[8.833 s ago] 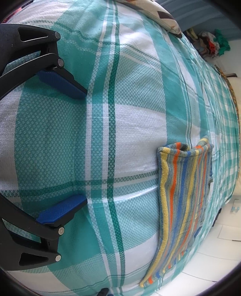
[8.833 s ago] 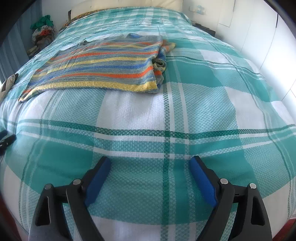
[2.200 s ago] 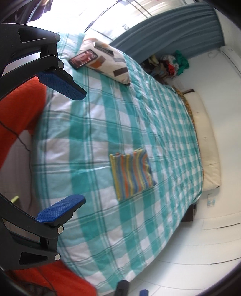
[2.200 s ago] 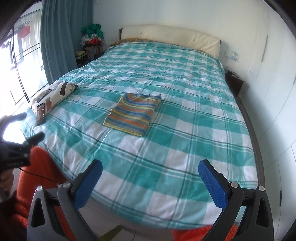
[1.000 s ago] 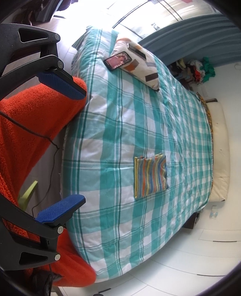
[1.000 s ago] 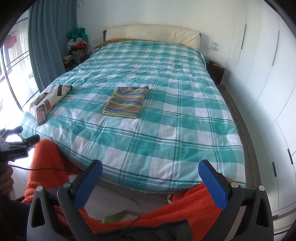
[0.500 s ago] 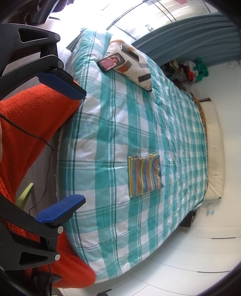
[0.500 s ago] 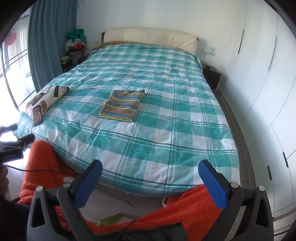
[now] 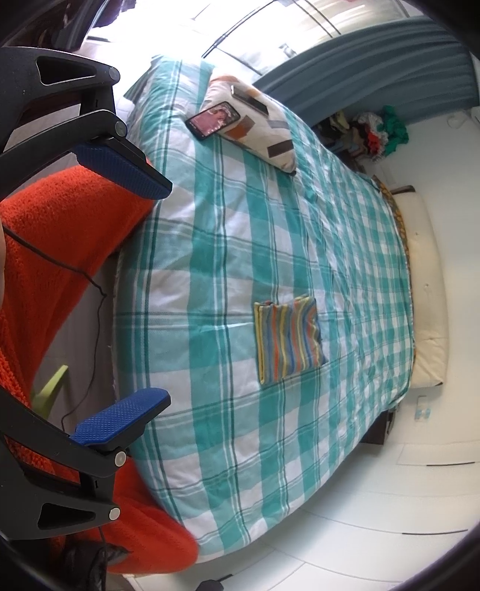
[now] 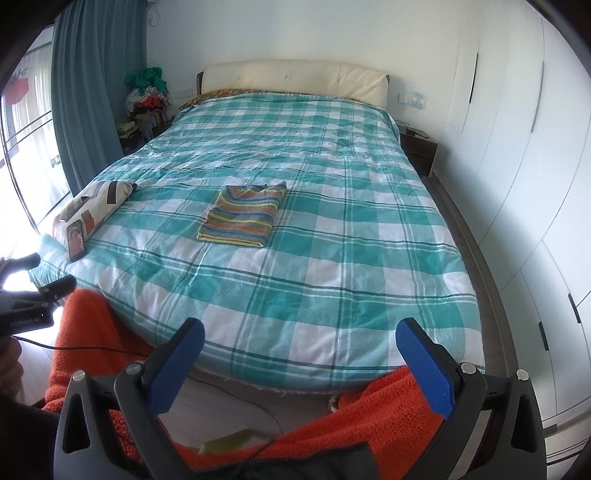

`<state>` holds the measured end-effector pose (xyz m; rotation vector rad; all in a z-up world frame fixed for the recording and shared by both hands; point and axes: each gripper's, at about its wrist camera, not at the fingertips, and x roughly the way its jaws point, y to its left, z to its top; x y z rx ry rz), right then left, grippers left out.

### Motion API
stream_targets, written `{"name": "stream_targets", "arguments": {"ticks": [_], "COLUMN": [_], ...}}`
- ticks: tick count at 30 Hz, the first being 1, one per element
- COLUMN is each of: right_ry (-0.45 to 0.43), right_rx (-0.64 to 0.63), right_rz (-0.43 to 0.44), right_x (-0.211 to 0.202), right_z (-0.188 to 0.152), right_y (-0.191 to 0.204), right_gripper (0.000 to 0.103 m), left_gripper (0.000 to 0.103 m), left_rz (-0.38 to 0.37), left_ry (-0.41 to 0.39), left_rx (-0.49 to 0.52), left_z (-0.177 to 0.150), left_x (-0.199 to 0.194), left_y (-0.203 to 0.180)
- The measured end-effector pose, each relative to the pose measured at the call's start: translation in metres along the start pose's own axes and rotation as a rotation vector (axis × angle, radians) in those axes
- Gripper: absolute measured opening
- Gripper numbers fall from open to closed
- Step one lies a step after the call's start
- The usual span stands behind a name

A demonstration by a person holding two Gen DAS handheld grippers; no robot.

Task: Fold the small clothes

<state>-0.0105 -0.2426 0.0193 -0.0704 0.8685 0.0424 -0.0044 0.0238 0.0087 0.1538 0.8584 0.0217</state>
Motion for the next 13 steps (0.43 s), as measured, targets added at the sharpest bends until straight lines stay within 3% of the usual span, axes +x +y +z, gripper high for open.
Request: {"name": "stream_targets", "arguments": {"ticks": [13], "right_ry": [-0.003], "right_rx": [0.006], "right_rz": [0.001], "right_x": [-0.0002], "right_z": [0.0015], "right_y": [0.0009], "right_gripper": [0.102], "left_gripper": [0.102], "left_rz": [-0.032], "left_ry": [-0.027], "left_rx": [0.008], "left_z": [0.0004], "left_x": [-0.0056], "left_y": [-0.0019]}}
